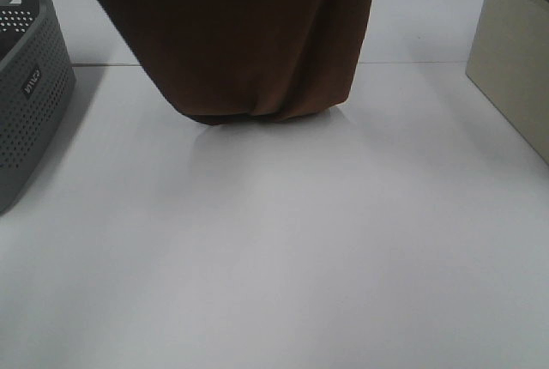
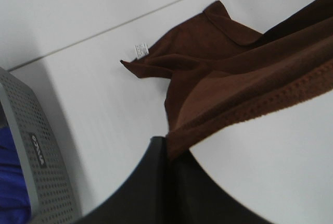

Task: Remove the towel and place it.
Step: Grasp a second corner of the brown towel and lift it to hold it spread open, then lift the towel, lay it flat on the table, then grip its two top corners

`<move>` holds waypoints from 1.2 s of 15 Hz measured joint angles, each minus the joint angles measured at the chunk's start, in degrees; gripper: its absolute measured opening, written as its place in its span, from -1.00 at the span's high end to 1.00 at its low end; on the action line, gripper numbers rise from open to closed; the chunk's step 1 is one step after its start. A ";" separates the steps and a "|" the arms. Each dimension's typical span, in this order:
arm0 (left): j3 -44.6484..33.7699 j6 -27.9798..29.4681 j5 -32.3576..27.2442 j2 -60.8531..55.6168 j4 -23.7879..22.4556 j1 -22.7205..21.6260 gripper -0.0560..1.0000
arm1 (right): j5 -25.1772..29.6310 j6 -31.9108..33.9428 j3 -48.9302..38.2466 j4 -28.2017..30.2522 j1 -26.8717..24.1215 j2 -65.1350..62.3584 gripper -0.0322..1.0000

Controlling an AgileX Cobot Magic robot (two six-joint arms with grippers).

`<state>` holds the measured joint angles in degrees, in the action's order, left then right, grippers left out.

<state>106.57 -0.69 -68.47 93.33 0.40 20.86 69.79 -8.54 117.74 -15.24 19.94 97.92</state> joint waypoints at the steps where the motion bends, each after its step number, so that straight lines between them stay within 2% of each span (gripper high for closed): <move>1: -2.29 0.00 0.23 -1.78 0.52 0.06 0.89 | 0.06 0.00 -4.41 -0.80 0.06 -2.75 0.92; 2: -8.08 -0.11 0.97 -6.30 1.83 0.06 0.89 | 0.06 0.00 -10.03 -1.66 0.40 -6.88 0.92; 4: -16.33 -1.09 1.78 -12.26 4.81 0.29 0.89 | 0.00 0.00 -14.84 -2.29 0.63 -10.83 0.92; 8: -27.90 -2.98 3.15 -20.34 8.54 0.52 0.89 | 0.06 0.29 -25.27 -3.38 0.69 -19.02 0.92; 12: -32.49 -3.55 3.90 -24.18 9.45 0.52 0.89 | 0.06 2.69 -32.03 -3.61 0.86 -23.61 0.92; 15: -35.58 -7.22 3.78 -24.35 12.78 0.52 0.89 | -0.23 4.64 -38.79 -3.38 0.86 -28.02 0.92; 18: -42.06 -8.82 3.84 -24.41 16.16 0.52 0.89 | -0.46 4.76 -44.75 -3.61 0.86 -30.08 0.92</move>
<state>64.52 -9.51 -64.63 68.93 16.56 21.37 69.33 -3.78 72.99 -18.85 20.80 67.84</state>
